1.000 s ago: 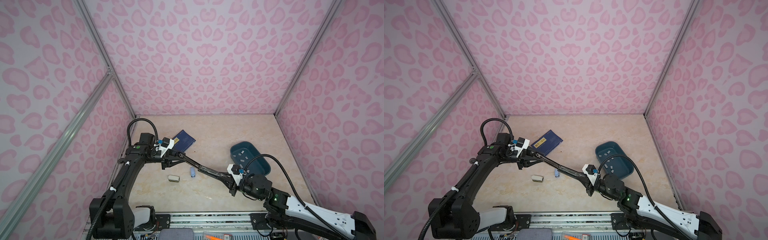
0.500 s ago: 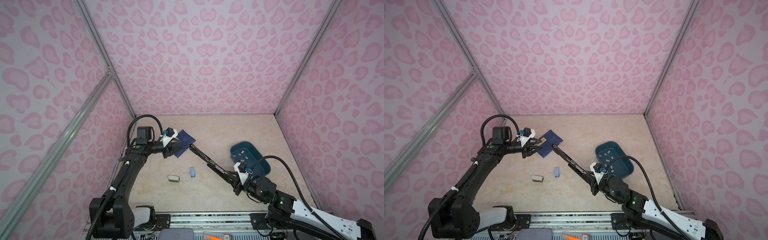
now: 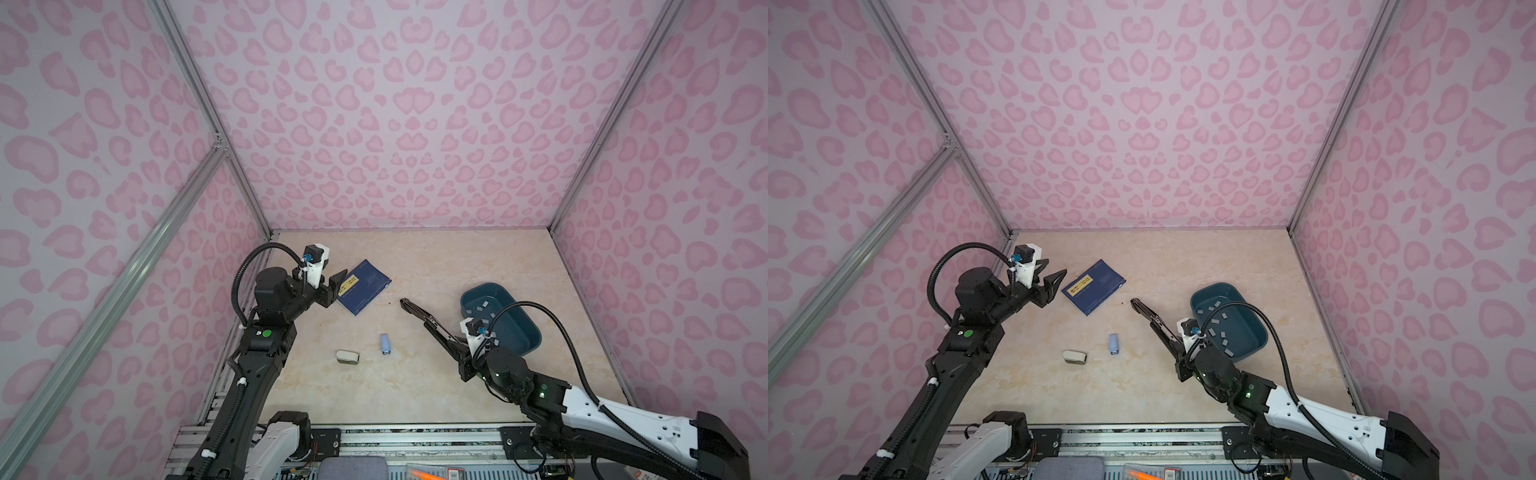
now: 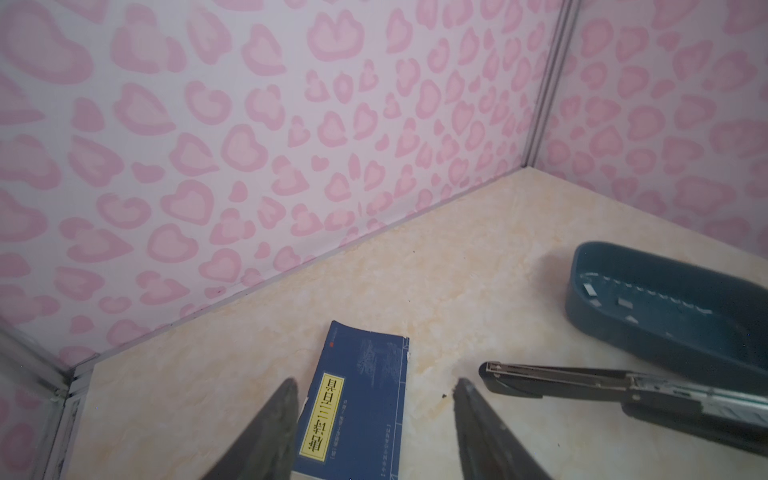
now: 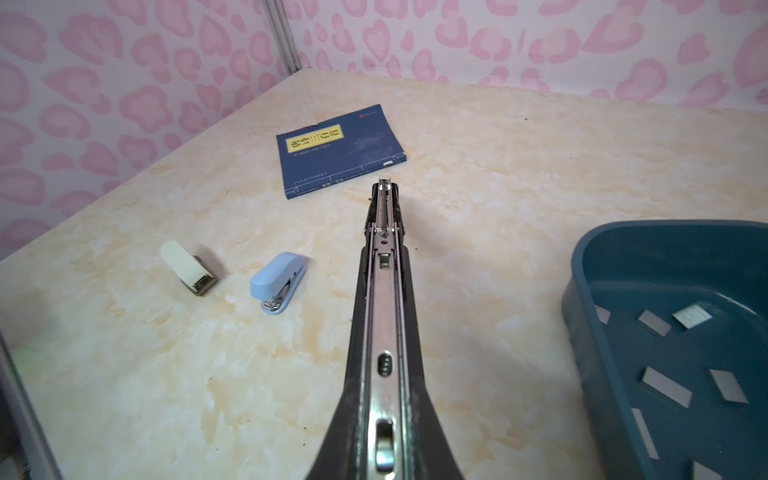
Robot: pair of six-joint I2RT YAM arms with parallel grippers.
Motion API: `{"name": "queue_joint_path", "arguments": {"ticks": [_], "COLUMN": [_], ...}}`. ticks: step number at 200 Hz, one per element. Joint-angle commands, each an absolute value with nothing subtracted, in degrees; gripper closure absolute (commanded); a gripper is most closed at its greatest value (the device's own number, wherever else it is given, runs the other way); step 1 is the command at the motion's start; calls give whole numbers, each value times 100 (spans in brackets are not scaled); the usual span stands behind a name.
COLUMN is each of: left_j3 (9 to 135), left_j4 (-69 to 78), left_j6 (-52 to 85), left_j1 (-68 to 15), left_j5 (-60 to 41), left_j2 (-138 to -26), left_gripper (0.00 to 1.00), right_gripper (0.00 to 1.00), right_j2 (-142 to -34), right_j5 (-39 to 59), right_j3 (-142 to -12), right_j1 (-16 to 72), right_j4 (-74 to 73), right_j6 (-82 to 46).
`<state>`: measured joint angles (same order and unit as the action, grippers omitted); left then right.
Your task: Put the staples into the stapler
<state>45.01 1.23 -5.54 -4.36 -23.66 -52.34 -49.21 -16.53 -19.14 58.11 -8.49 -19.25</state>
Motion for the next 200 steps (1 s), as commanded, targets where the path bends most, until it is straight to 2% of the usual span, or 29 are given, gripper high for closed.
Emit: {"name": "queue_joint_path", "arguments": {"ticks": [1, 16, 36, 63, 78, 109, 126, 166, 190, 200], "left_j3": [4096, 3889, 4067, 4051, 4045, 3953, 4154, 4187, 4286, 4116], "left_j4": [785, 780, 7, -4, -58, -162, -577, -368, -596, -255], "left_j6": [814, 1298, 2277, 2611, 2680, 3051, 3680, 3242, 2973, 2953], "left_j1": [-444, -441, -425, -439, -446, -455, -452, -448, -395, -412], "left_j5": [-1609, -1259, -454, -1264, -1388, -819, -308, -442, -1084, -1459], "left_j2": [-4928, -4800, -4879, -5246, -5422, -5490, -5537, -5619, -5736, -5643], "left_gripper": [2, 2, 2, 2, 3, 3, 2, 2, 3, 3], "right_gripper": [100, 100, 100, 100, 100, 100, 100, 100, 100, 93], "right_j2": [-5495, -5949, -6495, -7102, -7328, -7765, -8012, -8525, -8565, -8537], "right_j5": [-2393, -2474, -2537, -2428, -2503, -2524, -2468, -2367, -2353, -2338], "right_j3": [-2267, -2452, -2572, -2540, -2505, -2504, -2531, -2522, -2444, -2368], "right_j1": [5802, 5794, 5726, 5498, 5442, 5408, 5409, 5390, 5392, 5402], "right_j4": [-1411, -1445, -1618, -2001, -2133, -2234, -2320, -2786, -2966, -3046], "right_j6": [-2207, -2220, -2297, -2433, -2461, -2389, -2335, -2231, -2237, -2282]}}
